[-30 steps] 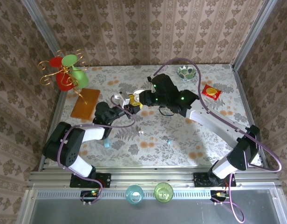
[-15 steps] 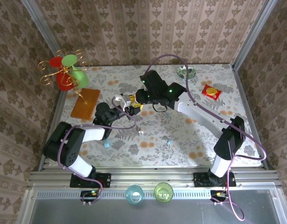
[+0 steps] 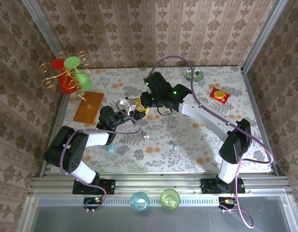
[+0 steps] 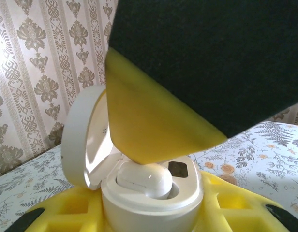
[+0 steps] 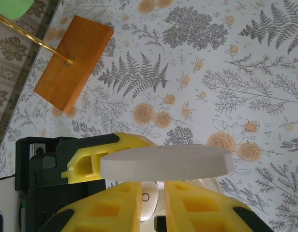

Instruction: Insert the wireless bluetooth earbuds into the charging case

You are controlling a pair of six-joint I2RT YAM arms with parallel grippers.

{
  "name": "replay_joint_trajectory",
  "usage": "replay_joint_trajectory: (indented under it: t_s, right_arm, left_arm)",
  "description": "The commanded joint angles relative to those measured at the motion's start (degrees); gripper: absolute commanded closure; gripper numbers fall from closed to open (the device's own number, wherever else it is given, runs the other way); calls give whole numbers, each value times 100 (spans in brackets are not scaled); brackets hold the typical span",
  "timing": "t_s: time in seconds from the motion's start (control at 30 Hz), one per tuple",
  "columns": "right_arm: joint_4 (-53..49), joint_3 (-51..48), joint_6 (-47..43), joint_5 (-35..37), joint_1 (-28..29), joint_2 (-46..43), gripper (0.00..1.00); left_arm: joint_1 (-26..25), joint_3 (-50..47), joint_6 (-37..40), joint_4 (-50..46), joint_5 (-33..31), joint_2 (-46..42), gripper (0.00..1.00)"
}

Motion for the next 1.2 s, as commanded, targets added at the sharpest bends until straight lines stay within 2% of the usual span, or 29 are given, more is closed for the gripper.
replay_joint_trajectory:
  t_s: [0.0,0.13,0.37,0.5,0.67,0.8,0.97,1.17]
  right_arm:
    - [-242,101,-107,-178,38,104,78]
    - [63,-101,-108,-154,37,-206,72]
    - [672,-721,-187,-176,42,-862,69]
    - [1238,-1304,-217,-200,27,-1422,63]
    - [1573,-2116,-182,249,-22,-2150,55]
    - [1729,-2886,267,341,-382,-2579,53]
    - [1795,-3502,382,230,-609,-2520,52]
    - [2130,-3847,-22,-485,-530,-1803,52]
  left_arm:
    - [-28,20,45,298,159,-36,73]
    - [3,-29,79,293,150,-32,73]
    - [42,-64,87,294,218,-29,72]
    - [226,-72,75,298,280,-32,73]
    - [299,-110,52,301,294,-116,73]
    - [341,-156,29,301,325,-221,72]
    - [419,-214,-118,294,315,-318,73]
    - [601,-300,-299,303,206,-353,73]
